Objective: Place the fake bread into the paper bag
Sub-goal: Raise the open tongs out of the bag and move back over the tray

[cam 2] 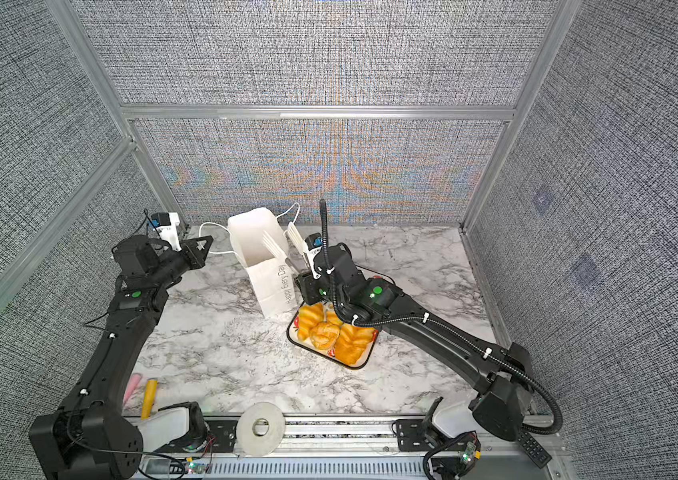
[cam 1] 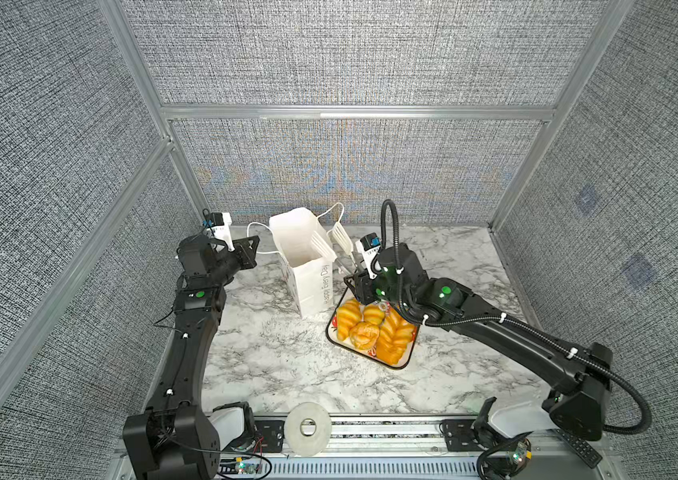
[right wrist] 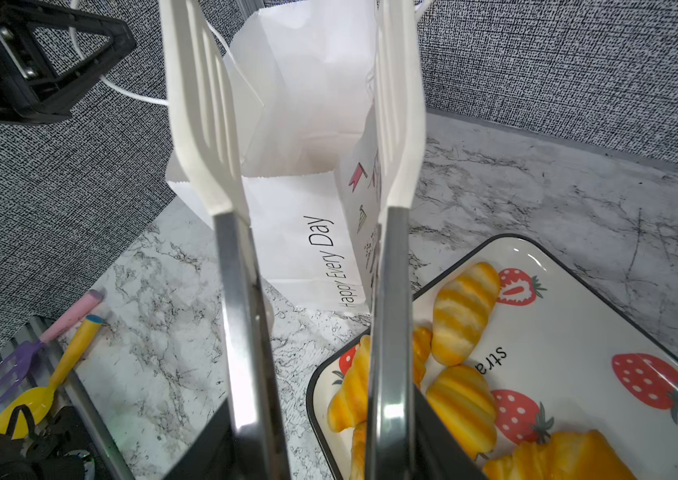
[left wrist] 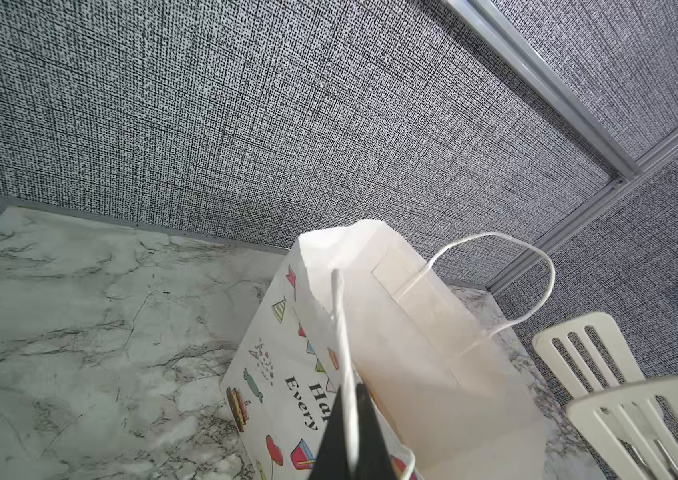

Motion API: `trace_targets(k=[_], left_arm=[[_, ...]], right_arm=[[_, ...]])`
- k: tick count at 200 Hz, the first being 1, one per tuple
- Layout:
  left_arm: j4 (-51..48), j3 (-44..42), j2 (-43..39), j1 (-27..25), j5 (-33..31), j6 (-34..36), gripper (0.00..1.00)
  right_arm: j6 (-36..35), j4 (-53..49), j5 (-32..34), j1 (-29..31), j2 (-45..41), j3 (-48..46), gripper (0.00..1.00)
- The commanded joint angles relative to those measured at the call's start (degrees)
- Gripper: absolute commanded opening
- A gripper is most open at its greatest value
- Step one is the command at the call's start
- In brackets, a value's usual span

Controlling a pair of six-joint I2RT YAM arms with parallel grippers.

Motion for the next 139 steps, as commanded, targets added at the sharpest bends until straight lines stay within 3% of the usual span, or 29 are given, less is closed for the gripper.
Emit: trace_targets(k=[1,139], left_arm=[[0.5,0.1,-0.1,0.2,0.5,0.2,0.00],[0.5,0.1,-0.1,0.1,0.6,0.1,0.00]], right_arm=[[0.2,2.3,2.2,0.1,-1.0,-0.5,0.50],[4.8,3.8,10.6,-2.6,-5.9,-5.6,0.50]])
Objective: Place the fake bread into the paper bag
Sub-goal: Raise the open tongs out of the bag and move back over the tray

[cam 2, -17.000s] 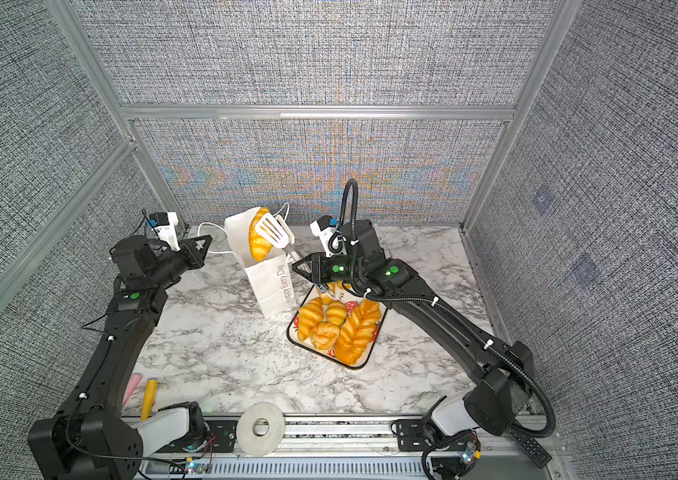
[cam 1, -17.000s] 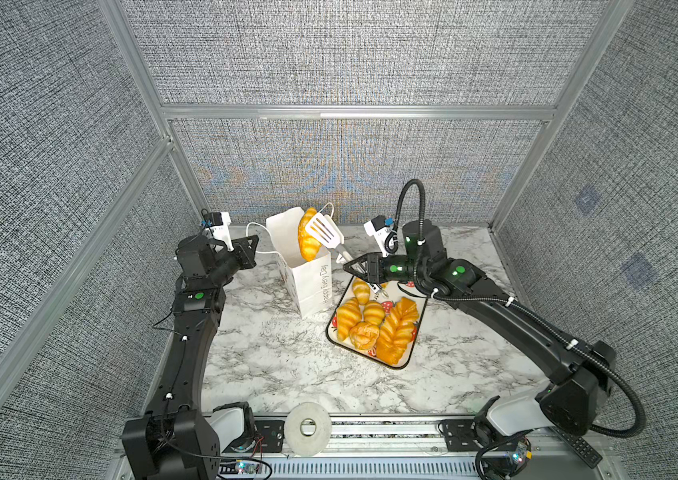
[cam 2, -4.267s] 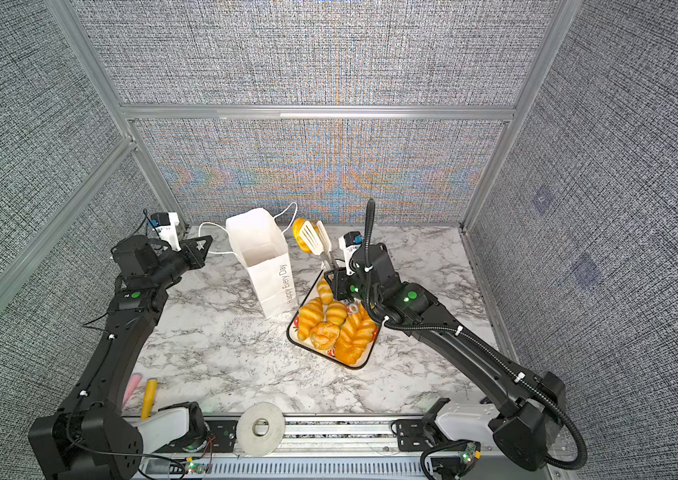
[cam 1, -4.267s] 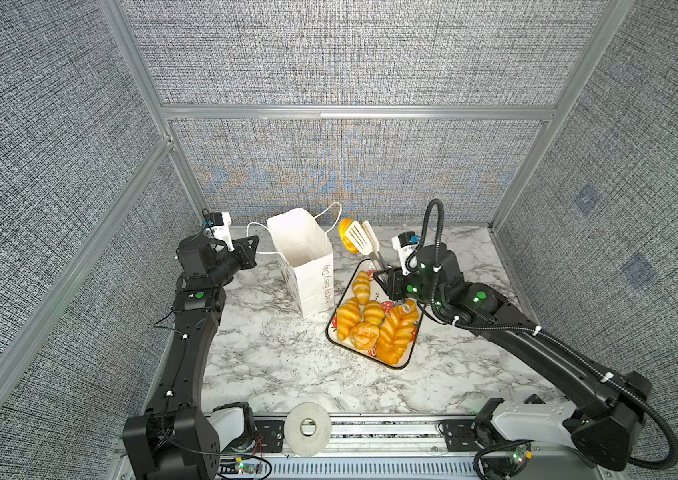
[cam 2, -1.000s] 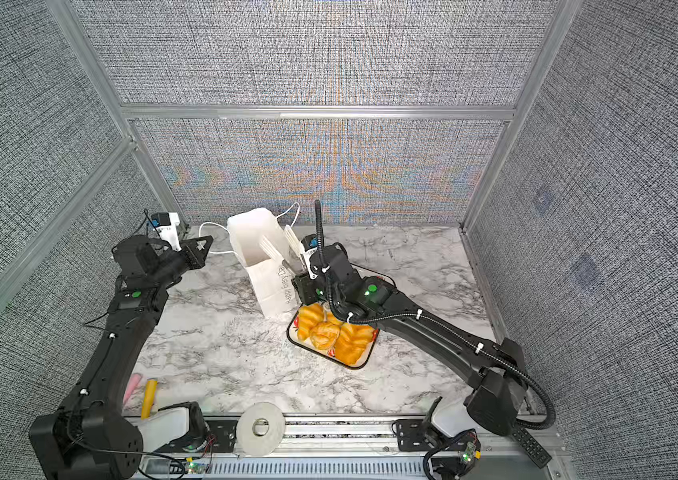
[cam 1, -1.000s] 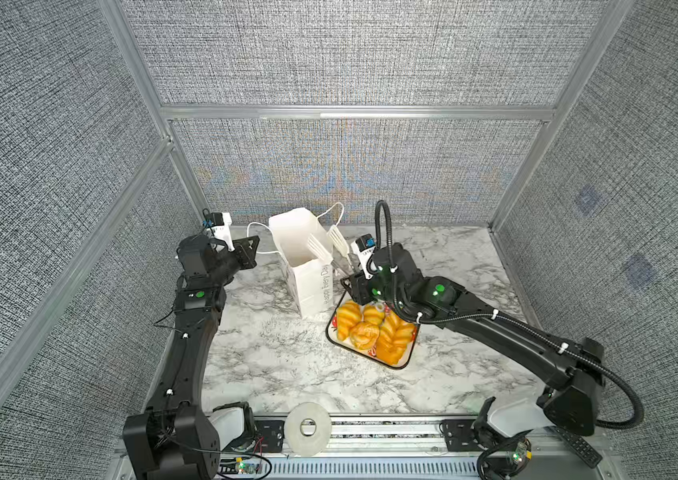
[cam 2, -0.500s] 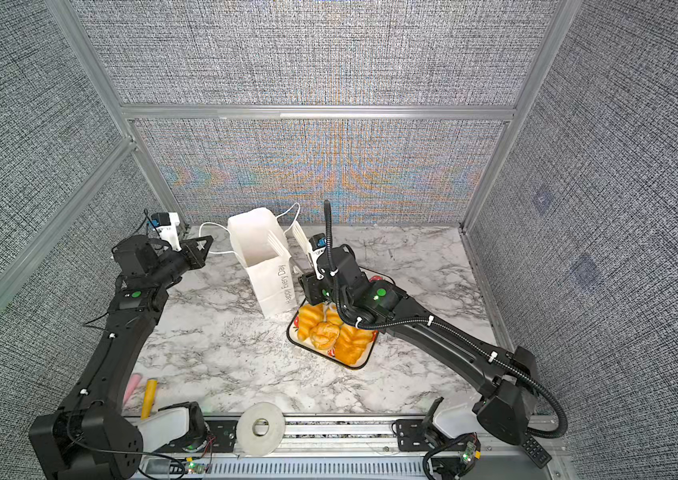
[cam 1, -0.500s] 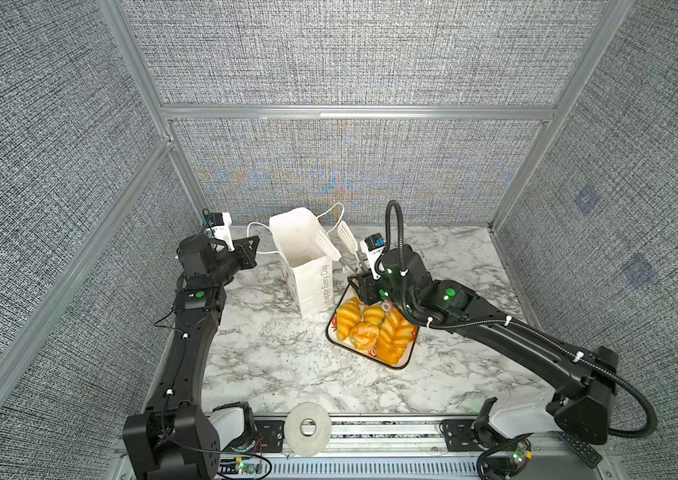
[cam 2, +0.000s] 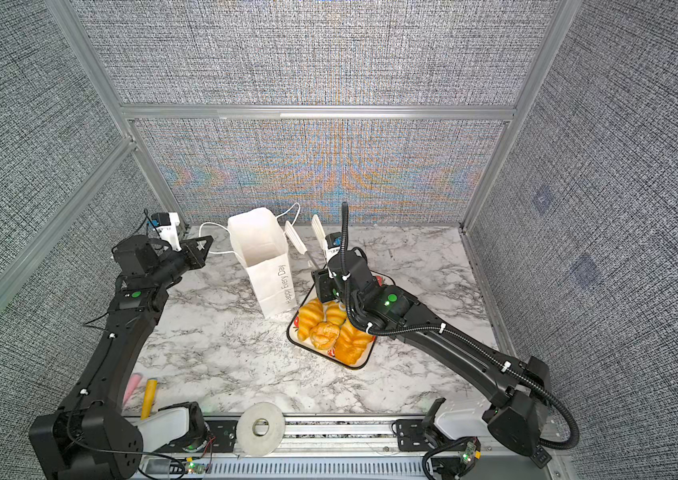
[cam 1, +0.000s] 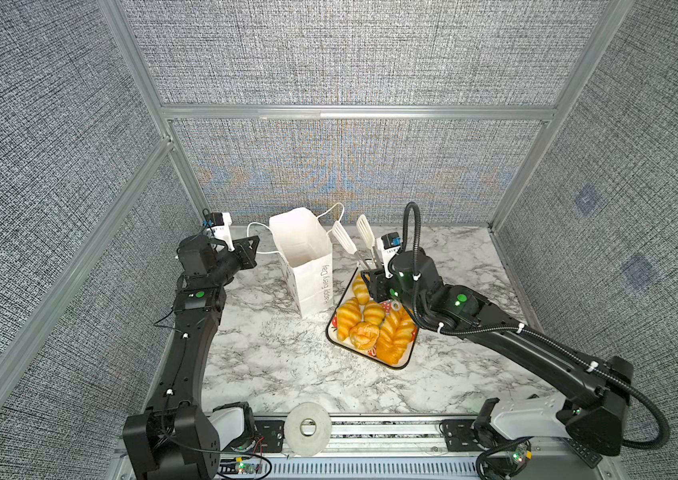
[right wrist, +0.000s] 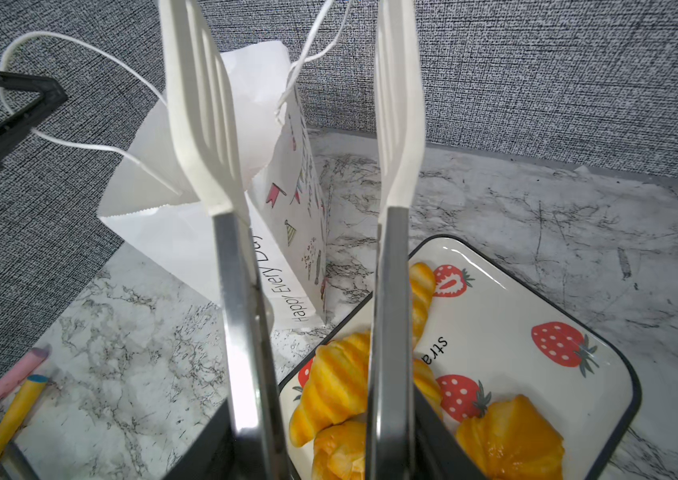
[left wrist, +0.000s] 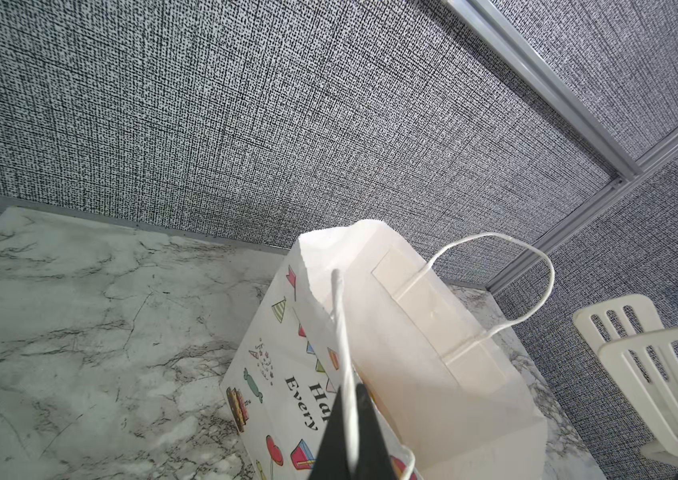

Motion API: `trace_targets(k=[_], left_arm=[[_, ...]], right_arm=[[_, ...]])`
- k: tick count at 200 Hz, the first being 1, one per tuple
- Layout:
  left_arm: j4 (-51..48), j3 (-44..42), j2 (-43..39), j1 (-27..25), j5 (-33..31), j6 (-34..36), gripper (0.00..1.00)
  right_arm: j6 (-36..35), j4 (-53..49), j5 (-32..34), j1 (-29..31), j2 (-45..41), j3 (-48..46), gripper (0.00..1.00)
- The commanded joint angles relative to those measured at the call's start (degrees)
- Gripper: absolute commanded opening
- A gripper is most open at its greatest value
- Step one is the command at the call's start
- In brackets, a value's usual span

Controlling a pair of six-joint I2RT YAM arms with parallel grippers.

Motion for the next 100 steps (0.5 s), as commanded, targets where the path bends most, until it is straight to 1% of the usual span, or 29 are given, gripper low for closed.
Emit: trace_targets(k=[1,55,100], left_arm=[[0.5,0.1,-0.1,0.2,0.6,0.2,0.00],[0.5,0.1,-0.1,0.2,0.6,0.2,0.00],[0.5,0.1,-0.1,0.2,0.5,0.1,0.00]], right_arm=[[2.5,1.8,2.4,-0.9,-0.2,-0.1,0.50],[8.4,-4.4,2.1,-5.8,3.1,1.2,0.50],[13.1,-7.4,-3.8,-10.7,6.2,1.2,0.50]])
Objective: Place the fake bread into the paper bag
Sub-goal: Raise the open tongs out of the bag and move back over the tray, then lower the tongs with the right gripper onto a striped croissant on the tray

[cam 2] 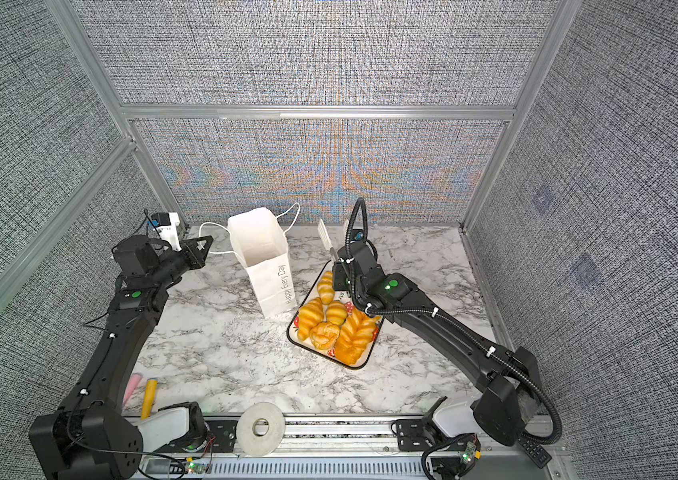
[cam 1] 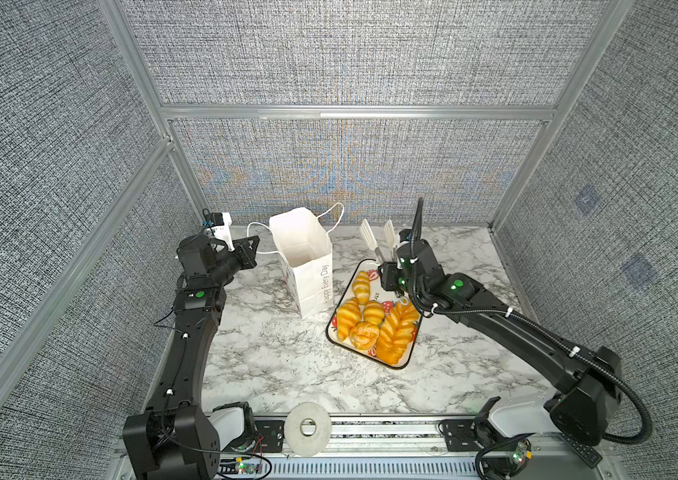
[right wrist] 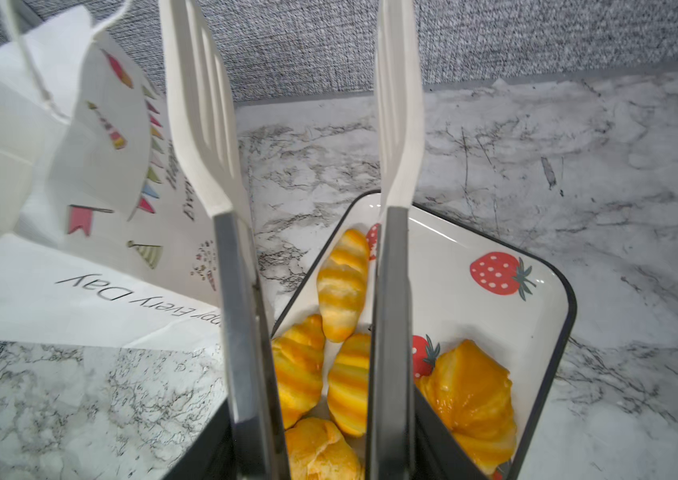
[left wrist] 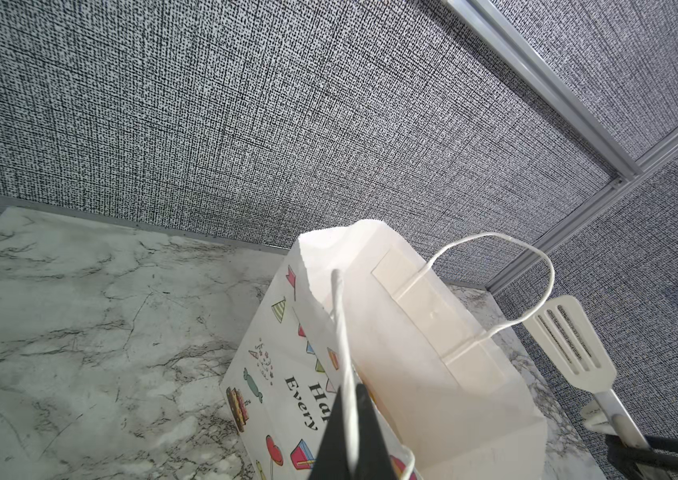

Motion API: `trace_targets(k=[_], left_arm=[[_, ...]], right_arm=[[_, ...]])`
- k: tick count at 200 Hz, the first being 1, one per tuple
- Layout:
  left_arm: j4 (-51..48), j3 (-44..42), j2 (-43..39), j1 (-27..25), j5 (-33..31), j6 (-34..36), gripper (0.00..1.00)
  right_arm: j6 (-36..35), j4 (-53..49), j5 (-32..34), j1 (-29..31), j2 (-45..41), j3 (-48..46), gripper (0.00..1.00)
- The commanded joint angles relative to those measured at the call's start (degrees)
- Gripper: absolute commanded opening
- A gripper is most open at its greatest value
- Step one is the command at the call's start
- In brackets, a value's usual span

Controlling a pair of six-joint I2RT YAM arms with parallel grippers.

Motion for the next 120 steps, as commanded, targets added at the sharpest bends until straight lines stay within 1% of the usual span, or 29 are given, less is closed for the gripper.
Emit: trace_targets(k=[1,46,82,120], left_arm=[[0.5,0.1,-0.1,0.2,0.5,0.1,0.00],[0.5,0.1,-0.2,0.2,0.5,0.1,0.00],[0.6,0.1,0.0,0.2,0.6,0.1,0.00],[0.6,0.1,0.0,0.2,0.6,0.0,0.00]], right_arm=[[3.9,-1.5,-3.2,-1.4,1.1,0.4,0.50],[5.7,-2.7,-6.2,-1.6,4.1,1.1,0.50],[6.5,-3.7,-6.8,-1.9,5.5,1.3,0.50],[6.9,-6.1,-8.9,-2.0,8.1,2.3,0.50]])
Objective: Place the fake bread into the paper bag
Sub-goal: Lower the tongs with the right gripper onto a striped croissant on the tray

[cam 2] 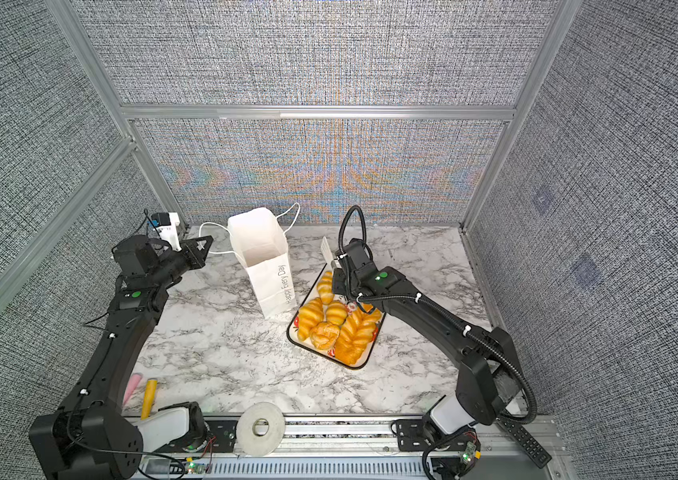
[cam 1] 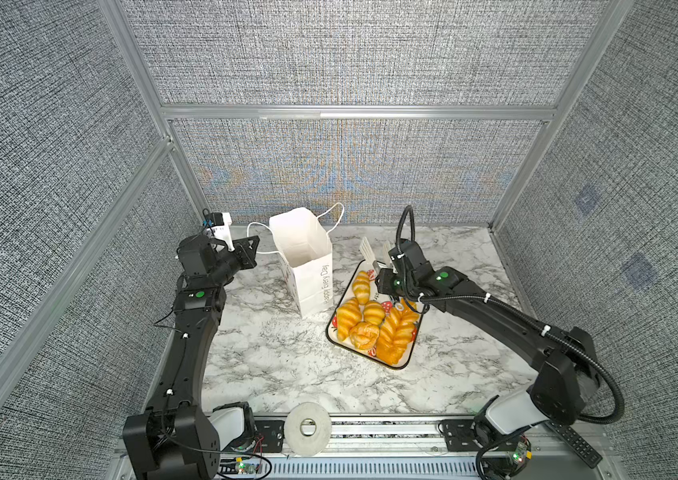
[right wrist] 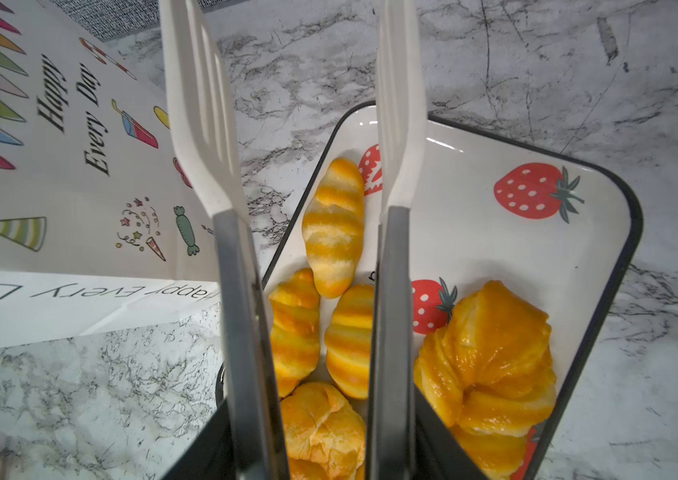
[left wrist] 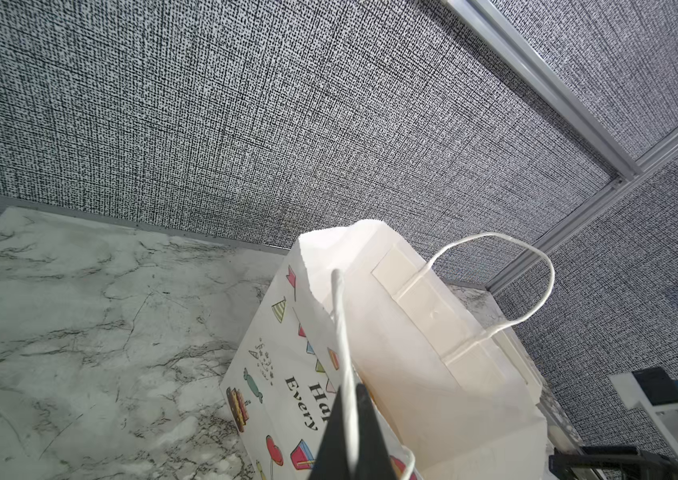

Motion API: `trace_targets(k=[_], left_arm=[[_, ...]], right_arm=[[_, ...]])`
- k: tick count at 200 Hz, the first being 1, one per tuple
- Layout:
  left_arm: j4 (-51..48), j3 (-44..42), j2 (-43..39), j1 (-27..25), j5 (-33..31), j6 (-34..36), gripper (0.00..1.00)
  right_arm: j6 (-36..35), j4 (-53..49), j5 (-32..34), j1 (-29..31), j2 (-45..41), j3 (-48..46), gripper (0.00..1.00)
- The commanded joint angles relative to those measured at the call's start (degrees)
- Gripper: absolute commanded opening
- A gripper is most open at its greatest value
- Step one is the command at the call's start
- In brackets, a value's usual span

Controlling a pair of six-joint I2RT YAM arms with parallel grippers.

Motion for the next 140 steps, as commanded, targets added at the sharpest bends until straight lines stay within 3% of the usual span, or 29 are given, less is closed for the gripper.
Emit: trace_targets(k=[1,140], left_arm=[[0.6,0.1,0.0,0.2,0.7,0.0,0.00],[0.8,0.0,0.2,0.1,0.8,-0.1,0.00]], right_arm=[[1.2,-1.4,-1.7,-0.1,1.1,1.2,0.50],[2.1,-3.0,-4.0,-0.3,5.5,1.1,0.50]])
